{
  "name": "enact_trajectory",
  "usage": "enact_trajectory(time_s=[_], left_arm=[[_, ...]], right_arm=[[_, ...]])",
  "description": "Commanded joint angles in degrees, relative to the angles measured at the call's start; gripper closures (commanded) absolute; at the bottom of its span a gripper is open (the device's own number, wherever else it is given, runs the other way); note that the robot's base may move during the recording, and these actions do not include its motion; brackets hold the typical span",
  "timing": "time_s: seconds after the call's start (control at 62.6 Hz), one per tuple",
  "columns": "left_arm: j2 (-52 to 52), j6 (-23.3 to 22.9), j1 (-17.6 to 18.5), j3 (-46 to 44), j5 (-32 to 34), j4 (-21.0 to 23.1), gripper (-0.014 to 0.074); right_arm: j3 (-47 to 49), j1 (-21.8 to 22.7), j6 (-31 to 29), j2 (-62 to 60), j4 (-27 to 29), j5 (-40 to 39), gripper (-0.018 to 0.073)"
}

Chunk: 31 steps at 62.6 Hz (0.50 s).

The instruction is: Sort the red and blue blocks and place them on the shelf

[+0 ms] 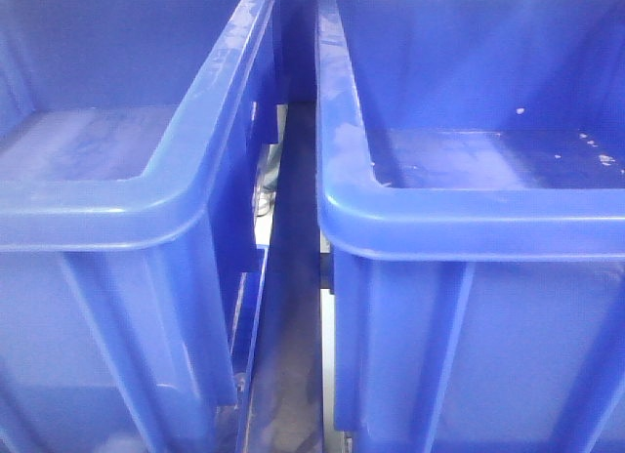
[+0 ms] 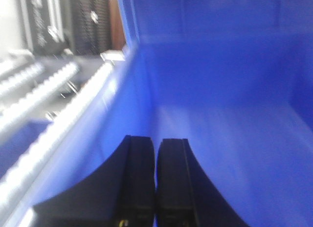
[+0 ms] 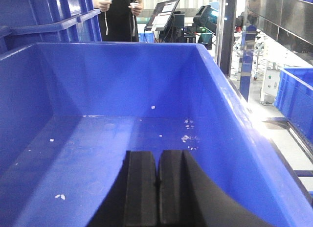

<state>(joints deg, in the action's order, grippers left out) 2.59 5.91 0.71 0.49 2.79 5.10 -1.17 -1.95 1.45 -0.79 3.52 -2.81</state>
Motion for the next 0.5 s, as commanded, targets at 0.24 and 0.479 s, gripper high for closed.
enact_trajectory(time_s=[0.24, 0.479], left_arm=[[-3.04, -1.05, 1.01, 1.58, 4.13, 0.25, 0.0472], [-3.30, -1.05, 1.01, 1.58, 3.91, 0.25, 0.0472]], right_arm=[[0.73, 0.34, 0.22, -0.94, 0.22, -3.45, 0.0510], [0.73, 0.34, 0.22, -0.94, 0.22, -3.45, 0.0510]])
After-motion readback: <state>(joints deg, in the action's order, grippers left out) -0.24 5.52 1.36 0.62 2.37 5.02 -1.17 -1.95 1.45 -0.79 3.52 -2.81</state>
